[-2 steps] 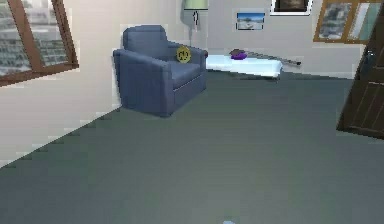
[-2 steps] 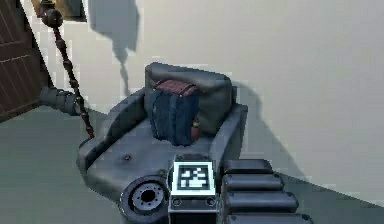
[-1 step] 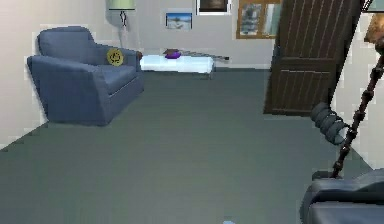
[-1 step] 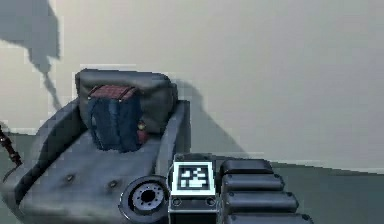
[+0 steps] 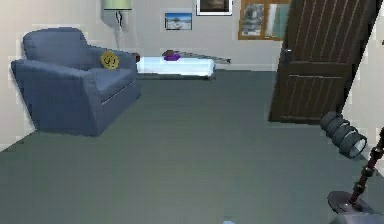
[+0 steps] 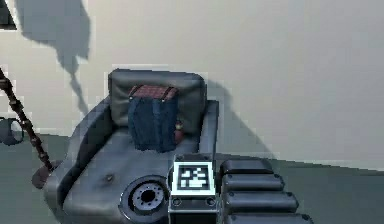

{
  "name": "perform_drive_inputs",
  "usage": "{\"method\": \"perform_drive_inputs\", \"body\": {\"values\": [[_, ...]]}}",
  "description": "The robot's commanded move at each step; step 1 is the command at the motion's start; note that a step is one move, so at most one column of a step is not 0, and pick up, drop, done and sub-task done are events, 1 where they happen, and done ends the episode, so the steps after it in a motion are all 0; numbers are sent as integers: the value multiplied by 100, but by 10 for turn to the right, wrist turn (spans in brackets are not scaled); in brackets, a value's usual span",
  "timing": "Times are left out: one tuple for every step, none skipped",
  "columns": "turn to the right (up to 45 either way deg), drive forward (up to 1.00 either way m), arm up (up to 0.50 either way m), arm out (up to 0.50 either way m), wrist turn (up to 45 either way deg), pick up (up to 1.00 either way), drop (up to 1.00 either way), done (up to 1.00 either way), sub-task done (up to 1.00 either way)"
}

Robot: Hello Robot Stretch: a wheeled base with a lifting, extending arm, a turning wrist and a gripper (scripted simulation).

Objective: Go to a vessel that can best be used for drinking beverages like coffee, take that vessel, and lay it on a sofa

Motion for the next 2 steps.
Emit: {"method": "perform_drive_inputs", "body": {"values": [[90, 0, 0, 0, 0, 0, 0, 0, 0], [0, 100, 0, 0, 0, 0, 0, 0, 0]]}}
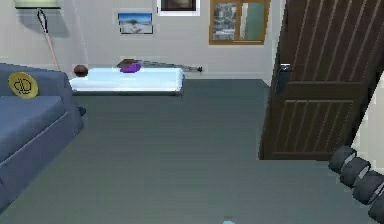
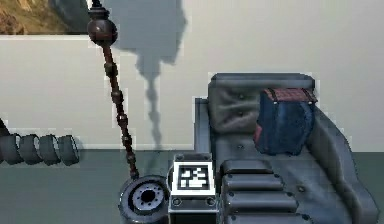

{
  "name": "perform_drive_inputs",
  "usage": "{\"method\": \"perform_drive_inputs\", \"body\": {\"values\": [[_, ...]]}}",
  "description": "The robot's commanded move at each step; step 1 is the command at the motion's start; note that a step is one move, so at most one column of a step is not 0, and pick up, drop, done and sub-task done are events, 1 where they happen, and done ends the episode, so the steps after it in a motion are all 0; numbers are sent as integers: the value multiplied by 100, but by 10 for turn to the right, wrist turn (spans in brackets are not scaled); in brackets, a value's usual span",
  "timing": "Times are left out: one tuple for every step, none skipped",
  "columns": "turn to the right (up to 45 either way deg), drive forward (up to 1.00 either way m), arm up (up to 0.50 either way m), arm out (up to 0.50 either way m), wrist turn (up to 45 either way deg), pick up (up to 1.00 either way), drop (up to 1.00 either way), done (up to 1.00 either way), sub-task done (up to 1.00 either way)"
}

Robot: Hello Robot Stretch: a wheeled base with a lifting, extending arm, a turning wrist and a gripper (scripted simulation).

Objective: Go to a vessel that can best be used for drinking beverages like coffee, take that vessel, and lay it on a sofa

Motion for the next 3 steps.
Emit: {"method": "perform_drive_inputs", "body": {"values": [[30, 0, 0, 0, 0, 0, 0, 0, 0], [0, 25, 0, 0, 0, 0, 0, 0, 0], [0, 100, 0, 0, 0, 0, 0, 0, 0]]}}
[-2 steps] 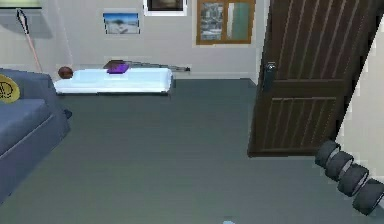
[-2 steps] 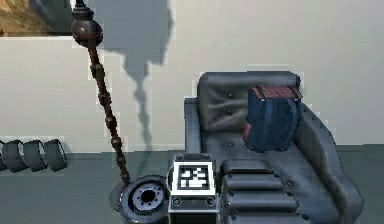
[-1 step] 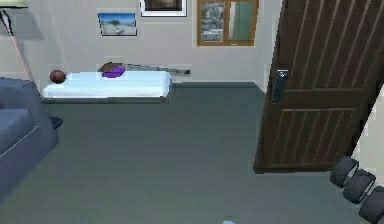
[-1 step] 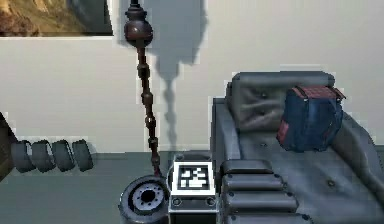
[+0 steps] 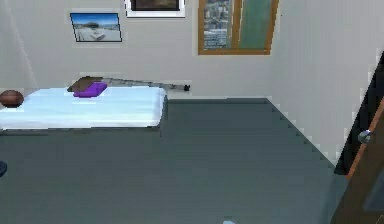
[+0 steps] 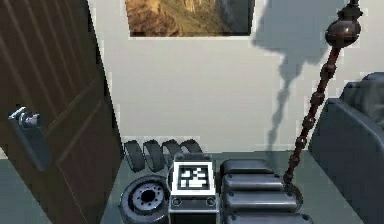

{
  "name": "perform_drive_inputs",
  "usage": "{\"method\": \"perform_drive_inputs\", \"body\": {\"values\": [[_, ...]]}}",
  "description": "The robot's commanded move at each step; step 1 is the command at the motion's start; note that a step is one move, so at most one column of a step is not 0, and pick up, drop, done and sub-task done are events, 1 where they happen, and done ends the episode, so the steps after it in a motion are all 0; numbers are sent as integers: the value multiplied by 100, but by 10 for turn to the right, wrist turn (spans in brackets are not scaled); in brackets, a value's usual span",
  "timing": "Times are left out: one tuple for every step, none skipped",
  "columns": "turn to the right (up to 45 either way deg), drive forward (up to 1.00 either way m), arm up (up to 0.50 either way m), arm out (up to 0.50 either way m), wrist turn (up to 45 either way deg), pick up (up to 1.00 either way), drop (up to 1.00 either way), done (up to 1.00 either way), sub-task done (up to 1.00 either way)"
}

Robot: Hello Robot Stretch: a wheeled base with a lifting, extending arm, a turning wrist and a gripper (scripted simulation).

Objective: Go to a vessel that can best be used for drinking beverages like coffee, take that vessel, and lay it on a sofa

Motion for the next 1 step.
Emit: {"method": "perform_drive_inputs", "body": {"values": [[30, 0, 0, 0, 0, 0, 0, 0, 0]]}}
